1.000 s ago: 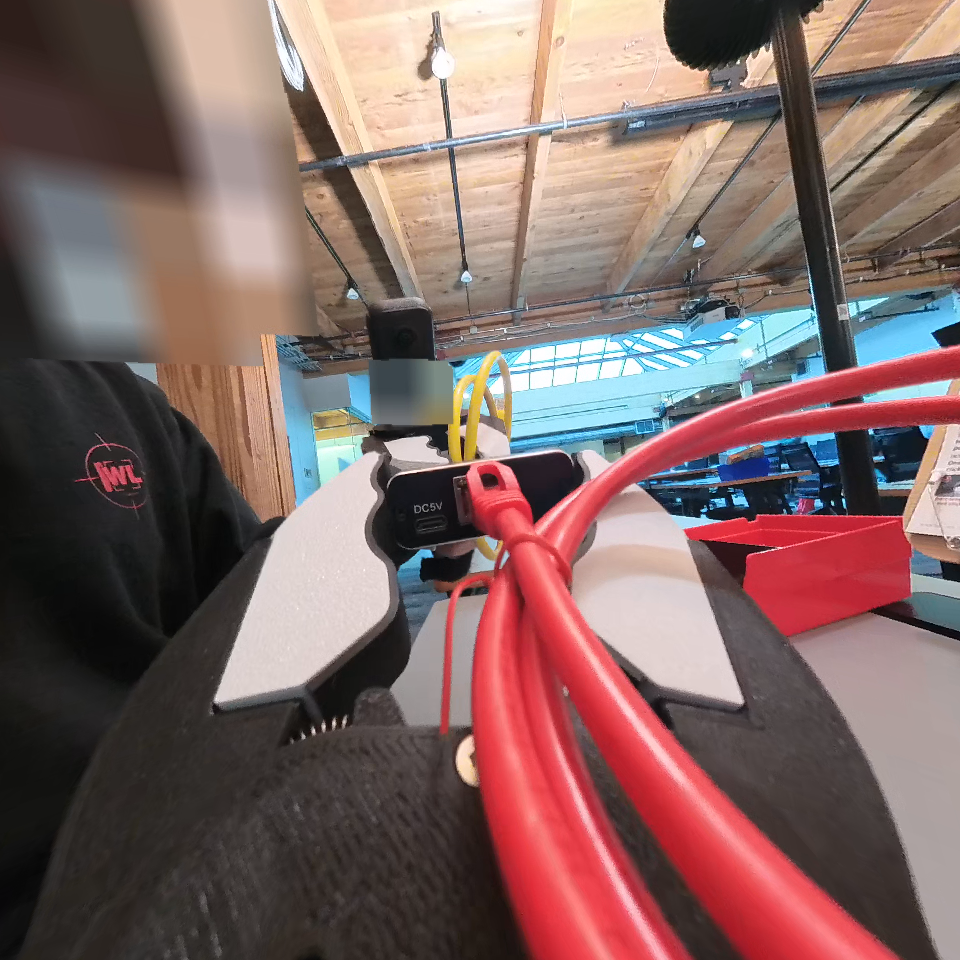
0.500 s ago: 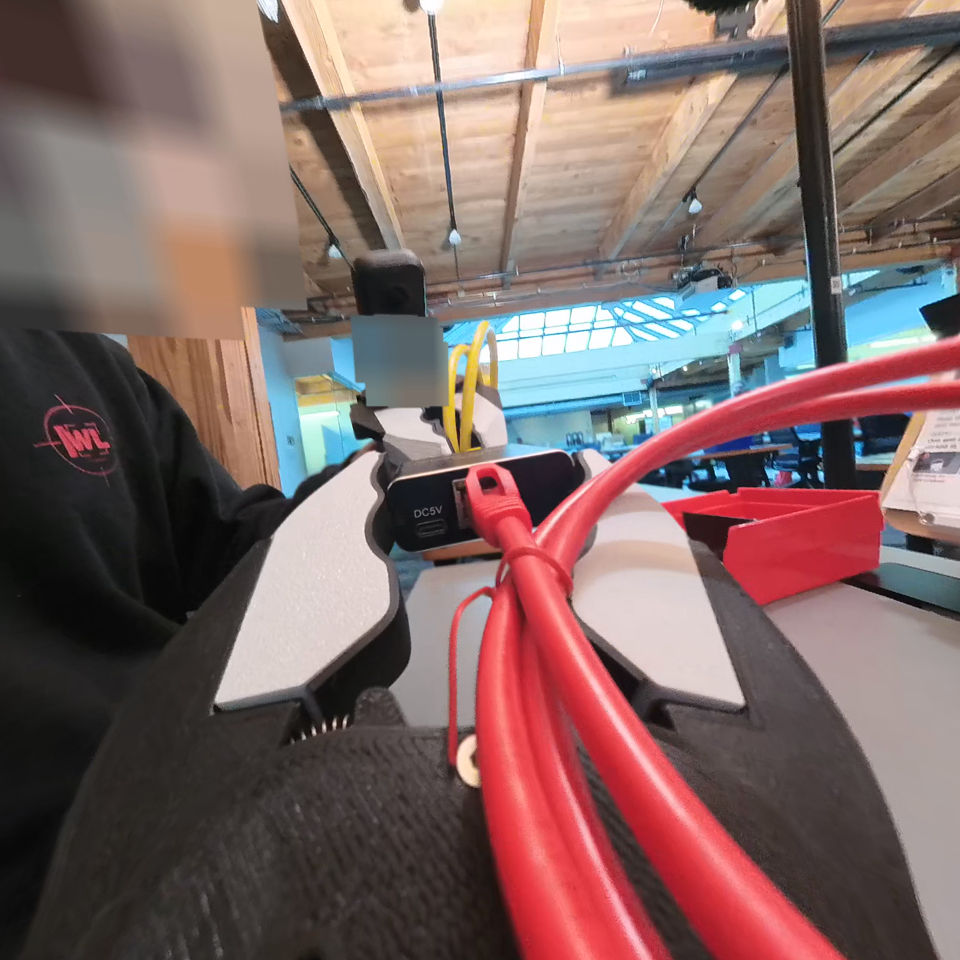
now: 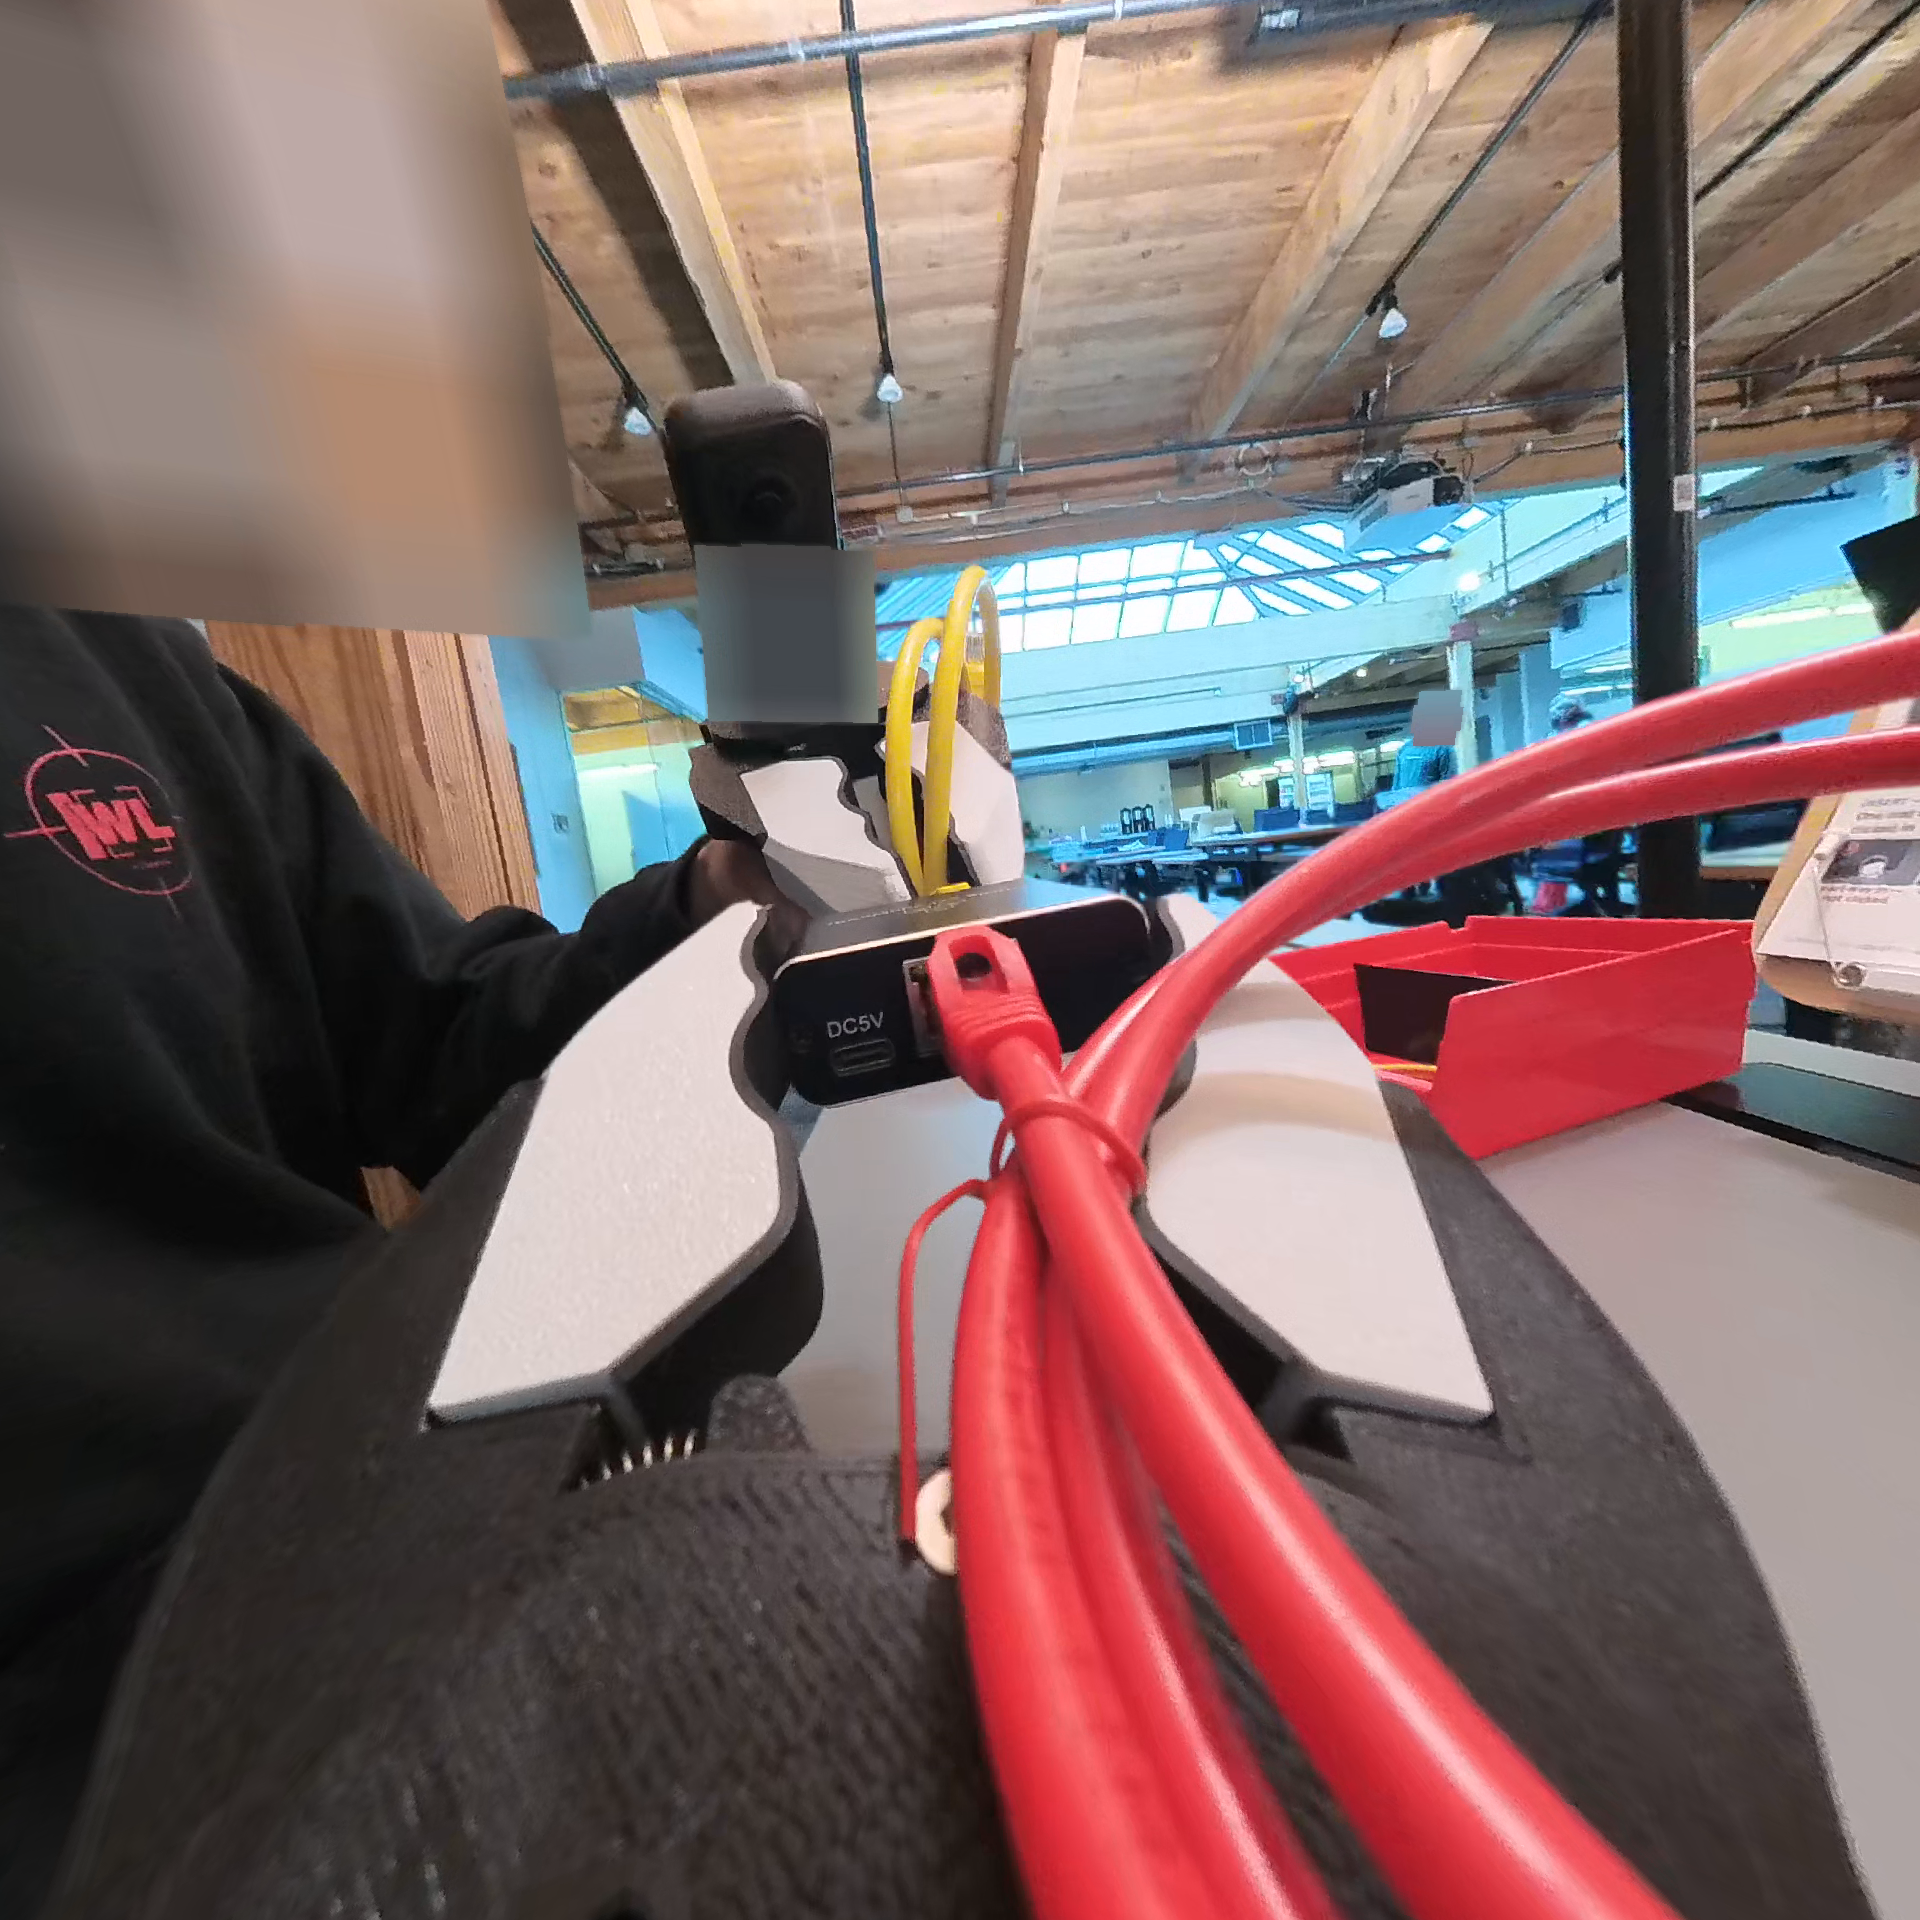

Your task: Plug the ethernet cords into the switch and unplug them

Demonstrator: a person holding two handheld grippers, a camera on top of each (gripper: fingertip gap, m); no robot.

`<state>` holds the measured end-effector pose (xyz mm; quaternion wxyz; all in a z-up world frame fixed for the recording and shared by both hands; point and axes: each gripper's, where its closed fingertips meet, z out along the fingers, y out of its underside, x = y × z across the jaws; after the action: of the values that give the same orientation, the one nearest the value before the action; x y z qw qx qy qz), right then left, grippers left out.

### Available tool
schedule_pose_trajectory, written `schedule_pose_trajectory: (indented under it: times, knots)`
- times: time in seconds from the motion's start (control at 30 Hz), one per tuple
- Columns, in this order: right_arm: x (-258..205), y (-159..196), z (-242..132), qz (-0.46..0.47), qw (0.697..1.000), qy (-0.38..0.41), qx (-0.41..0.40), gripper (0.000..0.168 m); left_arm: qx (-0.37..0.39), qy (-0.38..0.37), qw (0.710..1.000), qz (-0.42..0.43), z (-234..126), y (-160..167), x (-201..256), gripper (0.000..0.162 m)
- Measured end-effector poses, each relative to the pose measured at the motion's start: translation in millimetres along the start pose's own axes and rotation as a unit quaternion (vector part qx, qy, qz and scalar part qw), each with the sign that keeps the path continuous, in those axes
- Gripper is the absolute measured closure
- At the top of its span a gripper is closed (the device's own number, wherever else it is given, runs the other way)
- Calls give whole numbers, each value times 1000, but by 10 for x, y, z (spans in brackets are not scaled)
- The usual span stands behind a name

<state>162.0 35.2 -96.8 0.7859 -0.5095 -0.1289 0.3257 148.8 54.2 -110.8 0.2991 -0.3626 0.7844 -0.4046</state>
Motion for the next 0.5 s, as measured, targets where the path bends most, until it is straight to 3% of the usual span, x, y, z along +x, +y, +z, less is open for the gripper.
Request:
schedule_pose_trajectory:
  times: [0.13,0.3,0.4,0.5]
  knots:
    - [54,6,-12,-21,1000,16,-8,101,6,-24,1000,2,43,34,-52,148]
    - [340,-140,-235,-43,992,116,18,101,38,-86,995,38,57,8,-85,105]
    - [517,-286,-539,-55,981,182,41,102,-1,-38,992,120,2,168,215,99]
    - [518,-443,-740,-62,977,189,74,102,-11,-40,994,99,-234,365,73,104]
